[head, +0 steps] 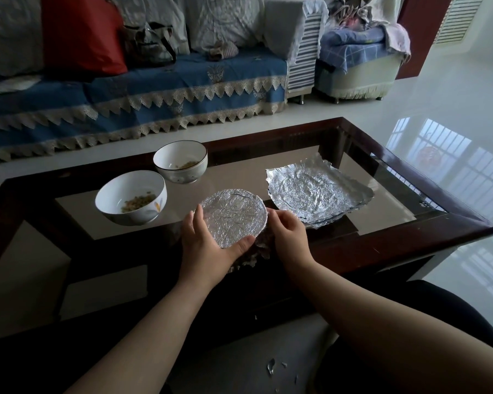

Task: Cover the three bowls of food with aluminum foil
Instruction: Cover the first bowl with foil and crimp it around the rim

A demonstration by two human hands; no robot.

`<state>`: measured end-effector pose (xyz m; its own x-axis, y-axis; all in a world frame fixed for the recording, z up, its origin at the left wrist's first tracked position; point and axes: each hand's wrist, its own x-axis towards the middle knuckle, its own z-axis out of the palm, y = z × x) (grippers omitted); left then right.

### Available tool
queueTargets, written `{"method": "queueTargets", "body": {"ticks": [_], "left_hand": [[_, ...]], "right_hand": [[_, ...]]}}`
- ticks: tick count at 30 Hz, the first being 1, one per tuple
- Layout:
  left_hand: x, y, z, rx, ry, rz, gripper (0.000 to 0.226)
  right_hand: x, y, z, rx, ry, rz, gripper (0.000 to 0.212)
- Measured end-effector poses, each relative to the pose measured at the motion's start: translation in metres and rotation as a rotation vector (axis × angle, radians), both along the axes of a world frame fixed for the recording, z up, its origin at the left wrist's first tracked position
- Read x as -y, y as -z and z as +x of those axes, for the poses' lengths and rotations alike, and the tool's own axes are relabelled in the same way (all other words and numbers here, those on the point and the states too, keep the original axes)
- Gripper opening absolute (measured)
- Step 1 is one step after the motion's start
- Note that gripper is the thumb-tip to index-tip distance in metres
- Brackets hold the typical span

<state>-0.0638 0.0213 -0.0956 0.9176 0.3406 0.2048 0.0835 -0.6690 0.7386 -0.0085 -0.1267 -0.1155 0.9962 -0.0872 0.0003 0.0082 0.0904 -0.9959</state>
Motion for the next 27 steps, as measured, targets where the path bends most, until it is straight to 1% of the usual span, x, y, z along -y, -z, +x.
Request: {"method": "queueTargets", "body": {"ticks": [4, 8, 11, 14, 16, 18, 20, 21, 24, 27], "left_hand": [[0.003, -0.001, -0.001, -0.011, -0.019, -0.009, 0.124], [0.005, -0.002, -0.003, -0.025, -0.016, -0.073, 0.131], [0.003, -0.004, -0.006, -0.047, 0.017, -0.121, 0.126], [0.001, -0.004, -0.01, -0.034, 0.038, -0.145, 0.122], [-0.003, -0.003, -0.01, -0.018, 0.028, -0.087, 0.119], [-0.009, -0.002, -0.007, -0.02, 0.011, 0.014, 0.12], [-0.012, -0.004, -0.004, -0.058, 0.009, 0.071, 0.123], [-0.013, -0.004, -0.004, -0.075, 0.011, 0.081, 0.123], [-0.012, -0.005, -0.004, -0.109, 0.004, 0.071, 0.126], [-0.012, -0.005, -0.003, -0.123, -0.007, 0.082, 0.127]], "right_hand": [[-0.003, 0.003, 0.001, -0.011, 0.046, -0.011, 0.016], [-0.006, 0.002, 0.004, -0.061, 0.036, 0.041, 0.013], [-0.002, -0.002, 0.008, -0.055, 0.043, 0.036, 0.013], [0.0, -0.005, 0.009, -0.027, 0.01, 0.004, 0.022], [0.0, -0.003, 0.007, 0.002, -0.016, -0.037, 0.024], [-0.001, -0.001, 0.003, 0.033, -0.031, -0.07, 0.018], [0.0, 0.002, 0.002, 0.058, -0.034, -0.11, 0.016], [0.0, 0.004, 0.003, 0.052, -0.034, -0.121, 0.015], [-0.001, 0.005, 0.005, -0.012, -0.019, -0.063, 0.013], [0.0, 0.005, 0.007, -0.086, -0.002, -0.012, 0.016]]}}
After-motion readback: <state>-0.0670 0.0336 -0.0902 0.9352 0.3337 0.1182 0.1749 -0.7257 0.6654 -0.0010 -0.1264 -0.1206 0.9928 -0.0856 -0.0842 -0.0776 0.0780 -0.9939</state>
